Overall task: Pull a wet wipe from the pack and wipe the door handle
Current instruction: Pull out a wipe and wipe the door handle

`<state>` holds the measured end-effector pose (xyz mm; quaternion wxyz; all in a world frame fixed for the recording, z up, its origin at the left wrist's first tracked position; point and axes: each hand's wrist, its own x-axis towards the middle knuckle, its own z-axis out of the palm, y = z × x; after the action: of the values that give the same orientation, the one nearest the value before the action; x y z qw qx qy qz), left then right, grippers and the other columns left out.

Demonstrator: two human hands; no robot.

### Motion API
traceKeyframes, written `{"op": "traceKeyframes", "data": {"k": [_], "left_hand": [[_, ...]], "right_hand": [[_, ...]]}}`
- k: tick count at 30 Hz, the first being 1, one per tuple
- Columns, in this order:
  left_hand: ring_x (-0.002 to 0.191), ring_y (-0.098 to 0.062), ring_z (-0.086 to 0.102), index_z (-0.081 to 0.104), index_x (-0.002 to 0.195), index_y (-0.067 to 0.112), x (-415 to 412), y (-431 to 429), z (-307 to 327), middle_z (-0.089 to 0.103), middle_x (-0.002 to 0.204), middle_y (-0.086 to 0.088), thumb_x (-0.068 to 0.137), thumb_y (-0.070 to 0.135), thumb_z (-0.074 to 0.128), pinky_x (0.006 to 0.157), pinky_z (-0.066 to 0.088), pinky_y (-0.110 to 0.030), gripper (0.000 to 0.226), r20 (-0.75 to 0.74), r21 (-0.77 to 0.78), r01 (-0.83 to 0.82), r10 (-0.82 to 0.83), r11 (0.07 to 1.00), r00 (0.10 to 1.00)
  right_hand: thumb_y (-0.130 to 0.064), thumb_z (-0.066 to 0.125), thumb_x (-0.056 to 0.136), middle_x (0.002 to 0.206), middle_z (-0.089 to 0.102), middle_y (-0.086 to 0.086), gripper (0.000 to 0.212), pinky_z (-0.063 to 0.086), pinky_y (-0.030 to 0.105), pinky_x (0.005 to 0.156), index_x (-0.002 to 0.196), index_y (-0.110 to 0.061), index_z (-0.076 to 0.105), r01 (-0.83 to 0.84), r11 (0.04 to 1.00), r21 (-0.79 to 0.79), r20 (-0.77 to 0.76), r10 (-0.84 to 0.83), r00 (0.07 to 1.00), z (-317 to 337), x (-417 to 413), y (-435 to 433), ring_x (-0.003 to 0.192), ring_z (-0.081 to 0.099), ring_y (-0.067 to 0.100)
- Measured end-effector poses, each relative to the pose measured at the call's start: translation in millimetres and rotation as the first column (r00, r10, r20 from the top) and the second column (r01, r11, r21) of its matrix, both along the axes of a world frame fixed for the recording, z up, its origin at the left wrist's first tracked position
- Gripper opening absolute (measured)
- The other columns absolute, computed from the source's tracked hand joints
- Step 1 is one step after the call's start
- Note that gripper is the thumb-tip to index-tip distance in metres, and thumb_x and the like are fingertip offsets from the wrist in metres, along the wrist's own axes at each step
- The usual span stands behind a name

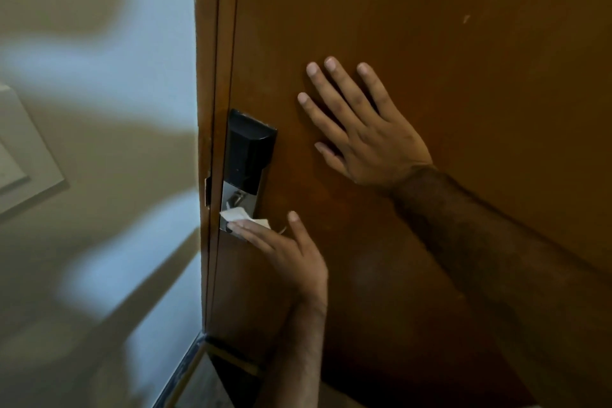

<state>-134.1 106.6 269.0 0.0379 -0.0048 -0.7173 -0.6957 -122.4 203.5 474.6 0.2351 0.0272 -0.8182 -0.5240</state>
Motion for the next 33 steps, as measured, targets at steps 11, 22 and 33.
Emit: {"op": "traceKeyframes", "data": {"k": [11,22,33], "left_hand": [[0.153,0.002,-0.005,-0.004,0.166,0.008,32.4,3.6,-11.7,-0.009,0.175,-0.013,0.103,0.068,0.031,0.115,0.01,-0.003,0.094,-0.078,-0.04,0.056,-0.059,0.998,0.995],[0.154,-0.017,0.009,-0.016,0.164,0.021,44.1,2.3,-15.9,-0.014,0.176,-0.008,0.103,0.068,0.03,0.12,0.014,-0.014,0.089,-0.041,-0.068,0.104,-0.107,0.992,0.993],[0.153,-0.017,0.01,-0.013,0.165,0.017,21.4,-7.6,-15.8,-0.006,0.176,-0.013,0.104,0.064,0.035,0.12,0.019,-0.024,0.09,-0.033,-0.14,0.083,-0.088,0.987,0.996]], "right_hand": [[-0.053,0.027,0.112,0.178,0.01,0.023,0.079,0.013,0.059,0.132,0.172,-0.005,0.013,-0.023,1.0,-0.005,-0.006,0.023,1.0,-6.0,-3.6,1.2,0.165,0.015,0.042],[-0.053,0.028,0.112,0.178,0.008,0.024,0.079,0.013,0.059,0.133,0.172,-0.004,0.012,-0.046,0.999,-0.008,-0.005,0.046,0.999,-6.9,-4.0,2.4,0.165,0.013,0.042],[-0.053,0.028,0.111,0.178,0.006,0.024,0.08,0.015,0.06,0.133,0.172,-0.004,0.011,-0.041,0.999,-0.008,0.002,0.041,0.999,-6.6,-4.2,2.6,0.165,0.012,0.042]]}}
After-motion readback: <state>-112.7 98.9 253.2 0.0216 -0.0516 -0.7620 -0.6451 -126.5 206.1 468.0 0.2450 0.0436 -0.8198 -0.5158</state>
